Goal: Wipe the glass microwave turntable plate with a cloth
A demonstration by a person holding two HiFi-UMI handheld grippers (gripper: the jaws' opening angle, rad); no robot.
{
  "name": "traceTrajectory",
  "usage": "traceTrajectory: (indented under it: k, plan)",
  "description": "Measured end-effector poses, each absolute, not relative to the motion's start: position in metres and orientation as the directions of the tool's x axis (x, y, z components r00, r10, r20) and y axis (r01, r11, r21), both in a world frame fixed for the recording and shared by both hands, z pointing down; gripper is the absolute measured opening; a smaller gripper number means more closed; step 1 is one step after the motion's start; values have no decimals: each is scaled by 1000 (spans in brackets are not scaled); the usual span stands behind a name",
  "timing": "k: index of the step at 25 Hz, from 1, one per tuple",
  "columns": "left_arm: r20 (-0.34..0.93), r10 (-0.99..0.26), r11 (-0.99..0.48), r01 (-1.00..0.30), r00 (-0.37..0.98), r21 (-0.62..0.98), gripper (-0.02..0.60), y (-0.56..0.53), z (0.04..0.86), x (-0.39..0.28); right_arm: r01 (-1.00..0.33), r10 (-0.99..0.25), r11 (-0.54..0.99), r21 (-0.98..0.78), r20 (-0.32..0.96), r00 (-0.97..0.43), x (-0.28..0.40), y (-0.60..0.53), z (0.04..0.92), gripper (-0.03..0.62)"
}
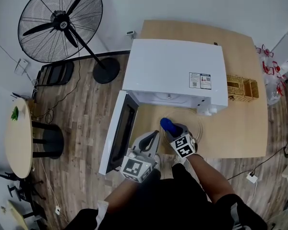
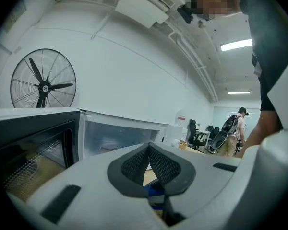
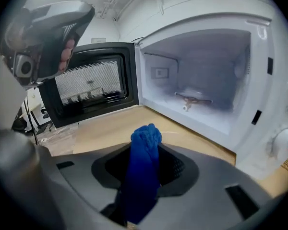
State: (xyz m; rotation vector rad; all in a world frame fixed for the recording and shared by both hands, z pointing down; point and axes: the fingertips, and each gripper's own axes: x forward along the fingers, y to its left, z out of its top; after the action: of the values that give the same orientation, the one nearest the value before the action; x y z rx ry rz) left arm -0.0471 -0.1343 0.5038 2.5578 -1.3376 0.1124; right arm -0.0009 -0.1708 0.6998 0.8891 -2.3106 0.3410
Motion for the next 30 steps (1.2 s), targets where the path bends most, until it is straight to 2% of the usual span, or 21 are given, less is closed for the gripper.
traceTrajectory:
  k: [12,30]
  plan:
    - [157,-792,-562,-805,590,192,2,-146,498,-39,-655,-496,755,17,669,-553,3,-186,709,141]
    - [164,-768,-591,-783,620,191,2,-150,497,-25,-849,-648,524,65,678,-347,102,-219,712,143]
